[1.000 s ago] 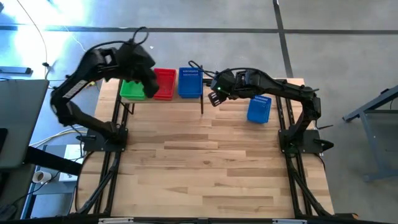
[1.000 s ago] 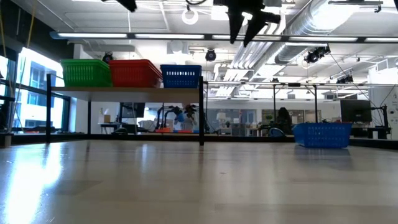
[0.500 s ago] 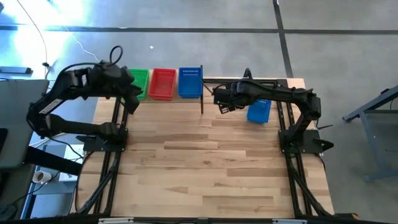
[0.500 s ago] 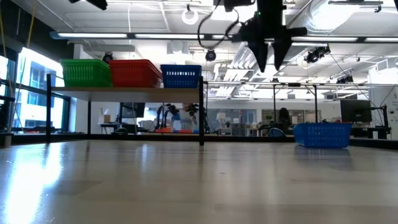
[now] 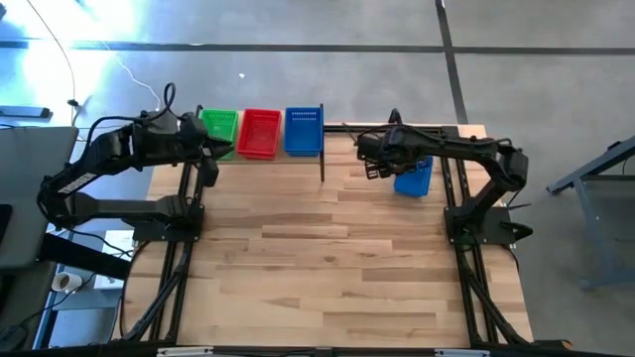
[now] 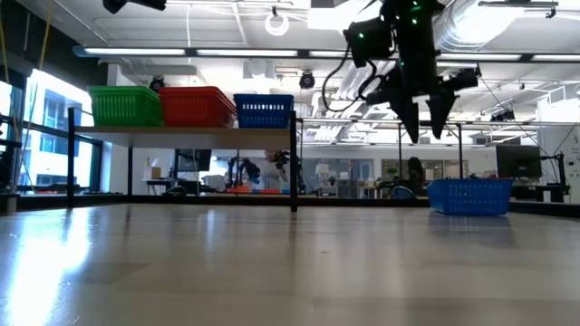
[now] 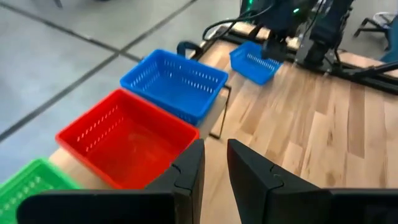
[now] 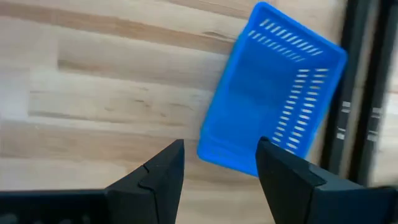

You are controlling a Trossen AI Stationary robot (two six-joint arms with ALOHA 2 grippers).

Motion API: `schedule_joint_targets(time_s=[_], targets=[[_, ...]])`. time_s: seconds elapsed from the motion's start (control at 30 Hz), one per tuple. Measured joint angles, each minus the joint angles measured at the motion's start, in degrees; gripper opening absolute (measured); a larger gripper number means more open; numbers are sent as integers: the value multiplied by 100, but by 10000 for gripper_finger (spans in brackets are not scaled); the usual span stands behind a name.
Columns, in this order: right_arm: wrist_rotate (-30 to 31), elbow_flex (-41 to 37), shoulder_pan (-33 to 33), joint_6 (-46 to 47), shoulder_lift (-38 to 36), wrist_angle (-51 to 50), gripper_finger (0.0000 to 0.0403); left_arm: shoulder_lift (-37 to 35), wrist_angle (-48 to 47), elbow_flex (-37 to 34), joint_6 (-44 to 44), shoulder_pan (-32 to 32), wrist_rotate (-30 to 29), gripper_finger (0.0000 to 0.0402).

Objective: Stack baskets on shelf by color
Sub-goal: Stack the blue basket on top of the blue baskets on the shelf

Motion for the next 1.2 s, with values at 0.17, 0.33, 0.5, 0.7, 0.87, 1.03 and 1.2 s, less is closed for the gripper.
schedule_joint_targets(time_s=[0.17, 0.33, 0.5, 0.7, 0.87, 1.03, 1.2], targets=[[-250, -667, -402, -53, -284, 806, 183, 56, 514, -104, 312, 0, -3, 62], [-369, -1093, -730, -61, -307, 1093, 183, 145, 1201, -239, 569, 2, -28, 62], [-544, -1346, -887, -58, -298, 1442, 161, 281, 1523, -297, 770, 2, -176, 62], [-604, -1747, -912, 29, -298, 2161, 124, 484, 1515, -299, 879, 2, -456, 62], [-598, -2056, -912, 258, -298, 2489, 122, 584, 1516, -299, 1009, 4, -453, 62], [-723, -2231, -912, 403, -296, 2552, 119, 637, 1514, -299, 1022, 6, -459, 62], [-840, -2257, -910, 509, -296, 2566, 69, 632, 1514, -299, 1020, 69, -462, 62]])
